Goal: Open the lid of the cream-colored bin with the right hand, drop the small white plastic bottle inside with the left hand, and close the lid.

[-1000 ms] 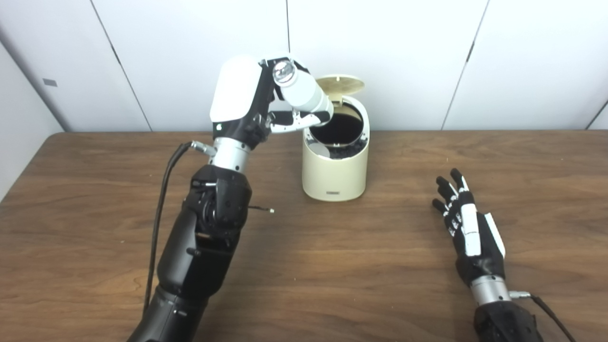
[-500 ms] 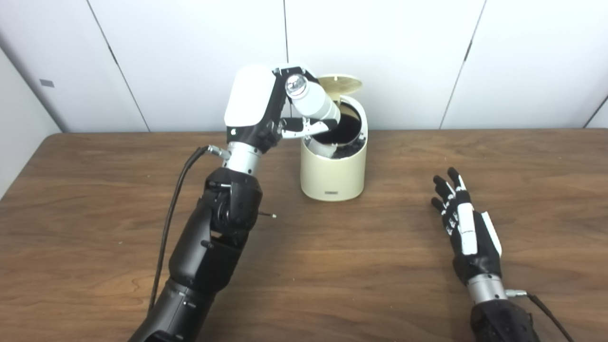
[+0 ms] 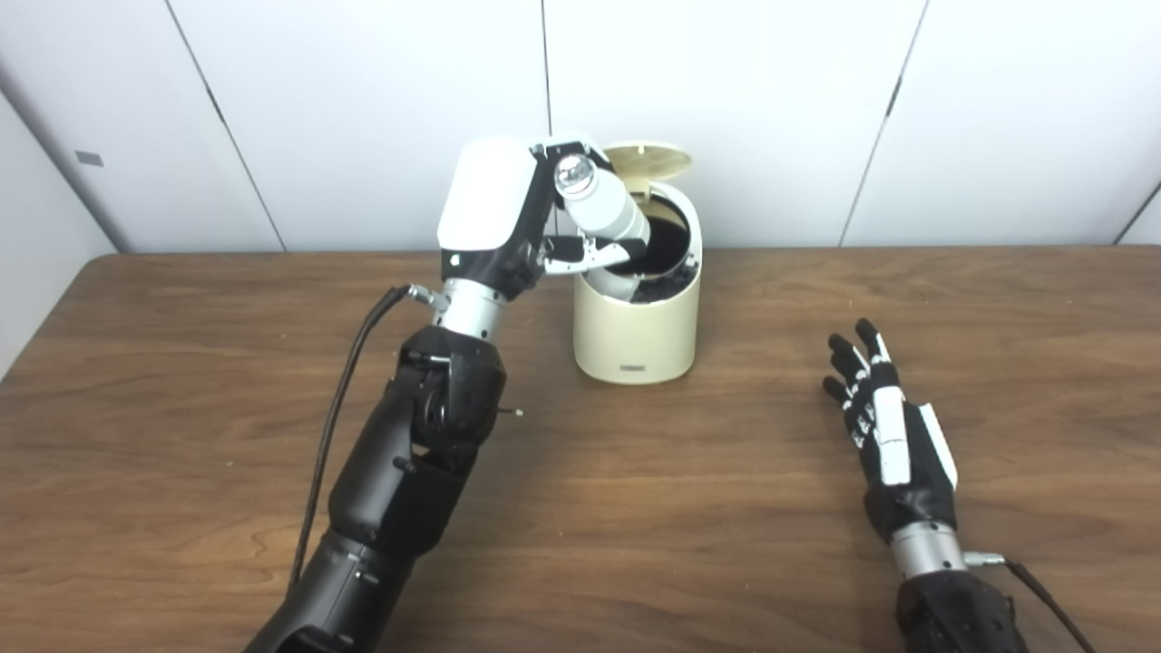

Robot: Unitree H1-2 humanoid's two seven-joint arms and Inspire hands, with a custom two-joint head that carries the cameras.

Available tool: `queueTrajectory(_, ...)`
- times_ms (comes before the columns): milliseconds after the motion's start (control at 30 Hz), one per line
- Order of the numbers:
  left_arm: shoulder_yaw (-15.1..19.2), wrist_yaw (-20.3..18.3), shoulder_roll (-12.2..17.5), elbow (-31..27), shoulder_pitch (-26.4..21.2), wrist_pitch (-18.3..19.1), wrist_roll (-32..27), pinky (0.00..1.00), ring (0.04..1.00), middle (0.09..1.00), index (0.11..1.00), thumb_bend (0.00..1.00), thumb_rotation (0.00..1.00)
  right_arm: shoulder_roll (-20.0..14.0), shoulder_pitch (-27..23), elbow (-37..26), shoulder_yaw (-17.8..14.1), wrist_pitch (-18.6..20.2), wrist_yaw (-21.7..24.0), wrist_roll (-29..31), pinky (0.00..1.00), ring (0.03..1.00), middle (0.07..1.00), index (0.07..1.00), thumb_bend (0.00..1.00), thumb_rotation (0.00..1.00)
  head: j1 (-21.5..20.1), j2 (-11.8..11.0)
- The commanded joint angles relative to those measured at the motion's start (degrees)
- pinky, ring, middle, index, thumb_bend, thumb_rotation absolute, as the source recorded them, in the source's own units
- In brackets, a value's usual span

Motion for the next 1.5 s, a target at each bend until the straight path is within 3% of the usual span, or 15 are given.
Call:
queueTrajectory(0, 0.14, 1.59, -0.31, -0.58, -3.02, -1.30, -0.21, 0.31, 0.388, 0.472, 0.499, 0.47, 0.00, 0.63, -0.15, 0.95, 0.40, -1.60, 0.06, 0.12, 0.93, 0.966, 0.934, 0.988, 0.67, 1.00, -0.06, 0.01)
queueTrajectory(500, -2.46, 4.47, -0.45, 3.20, -3.53, -0.82, 4.05, 0.30, 0.380, 0.493, 0.518, 0.47, 0.00, 0.69, -0.40, 1.01, 0.47, -1.98, -0.34, 0.10, 0.91, 0.958, 0.921, 0.990, 0.66, 1.00, -0.28, -0.02)
queueTrajectory(833, -2.84, 4.36, -0.62, 3.46, -3.26, 0.21, 5.19, 0.27, 0.376, 0.481, 0.547, 0.47, 0.00, 0.79, -0.38, 0.74, 0.44, -1.88, -0.70, 0.03, 0.90, 0.942, 0.900, 0.983, 0.65, 1.00, -0.07, 0.05)
queueTrajectory(933, -2.81, 4.01, -0.60, 2.98, -3.20, 0.76, 5.42, 0.21, 0.376, 0.499, 0.501, 0.50, 0.00, 0.80, -0.52, 0.99, 0.37, -2.17, -0.47, 0.55, 0.90, 0.939, 0.896, 0.981, 0.65, 0.99, -0.14, 0.02)
queueTrajectory(1000, -2.84, 3.48, -0.56, 2.44, -3.06, 1.33, 5.61, 0.22, 0.391, 0.510, 0.491, 0.50, 0.00, 0.73, -0.49, 0.92, 0.45, -1.98, -0.44, 0.43, 0.90, 0.938, 0.895, 0.982, 0.65, 0.99, -0.20, -0.07)
queueTrajectory(1133, -2.89, 3.14, -0.66, 1.89, -2.81, 1.98, 5.56, 0.22, 0.295, 0.479, 0.492, 0.52, 0.00, 0.74, -0.51, 0.81, 0.47, -1.93, -0.62, 0.20, 0.90, 0.927, 0.880, 0.979, 0.65, 1.00, -0.20, -0.07)
queueTrajectory(1167, -2.94, 3.08, -0.67, 1.81, -2.78, 2.14, 5.53, 0.22, 0.289, 0.421, 0.508, 0.52, 0.00, 0.74, -0.51, 0.81, 0.47, -1.97, -0.62, 0.21, 0.89, 0.923, 0.876, 0.979, 0.65, 1.00, -0.20, -0.07)
queueTrajectory(1467, -2.87, 1.98, -1.00, 0.16, -2.50, 2.99, 4.90, 0.26, 0.337, 0.399, 0.519, 0.52, 0.00, 0.69, -0.33, 0.37, 0.34, -1.12, -0.69, 0.32, 0.90, 0.910, 0.859, 0.968, 0.64, 1.00, -0.08, 0.36)
